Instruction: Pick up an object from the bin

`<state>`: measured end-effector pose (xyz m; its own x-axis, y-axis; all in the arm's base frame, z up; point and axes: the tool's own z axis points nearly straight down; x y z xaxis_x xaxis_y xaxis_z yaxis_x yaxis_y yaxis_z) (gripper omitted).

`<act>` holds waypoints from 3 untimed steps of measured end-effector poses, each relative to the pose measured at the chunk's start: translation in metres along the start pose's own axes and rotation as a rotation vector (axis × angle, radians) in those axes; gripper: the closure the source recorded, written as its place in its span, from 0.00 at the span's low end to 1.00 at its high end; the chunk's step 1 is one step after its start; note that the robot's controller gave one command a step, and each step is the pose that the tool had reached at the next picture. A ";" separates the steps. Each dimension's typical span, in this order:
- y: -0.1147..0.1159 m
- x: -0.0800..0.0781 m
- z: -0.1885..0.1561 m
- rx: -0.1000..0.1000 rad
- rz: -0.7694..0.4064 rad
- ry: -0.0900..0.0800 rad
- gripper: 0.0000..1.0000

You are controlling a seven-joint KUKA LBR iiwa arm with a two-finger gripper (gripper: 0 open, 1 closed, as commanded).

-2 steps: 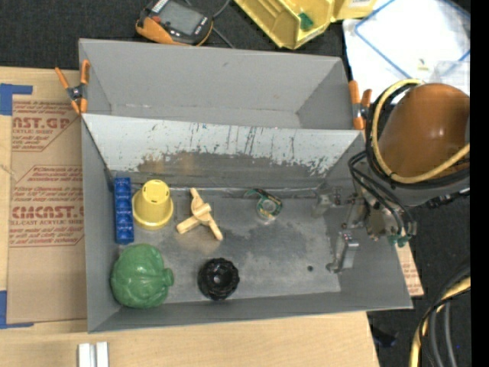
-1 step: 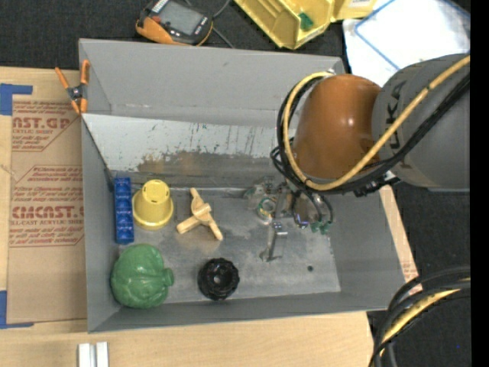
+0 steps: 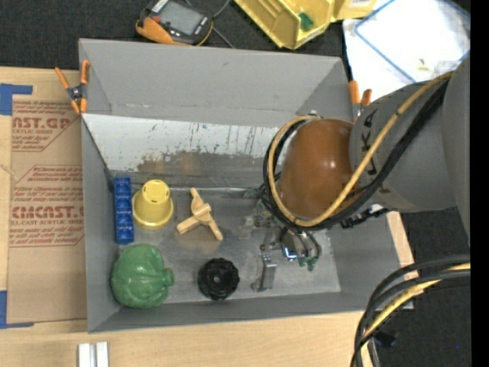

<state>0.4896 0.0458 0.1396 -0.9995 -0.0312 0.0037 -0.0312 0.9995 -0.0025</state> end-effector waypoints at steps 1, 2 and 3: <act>0.016 0.001 0.003 -0.004 -0.050 -0.015 0.00; 0.016 0.001 0.003 -0.004 -0.050 -0.015 0.00; 0.016 0.001 0.003 -0.004 -0.050 -0.015 0.00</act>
Offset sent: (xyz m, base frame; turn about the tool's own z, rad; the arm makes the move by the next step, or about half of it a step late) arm 0.0000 0.0000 0.0000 0.0000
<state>0.4877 0.0619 0.1366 -0.9966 -0.0815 -0.0115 -0.0815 0.9967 0.0018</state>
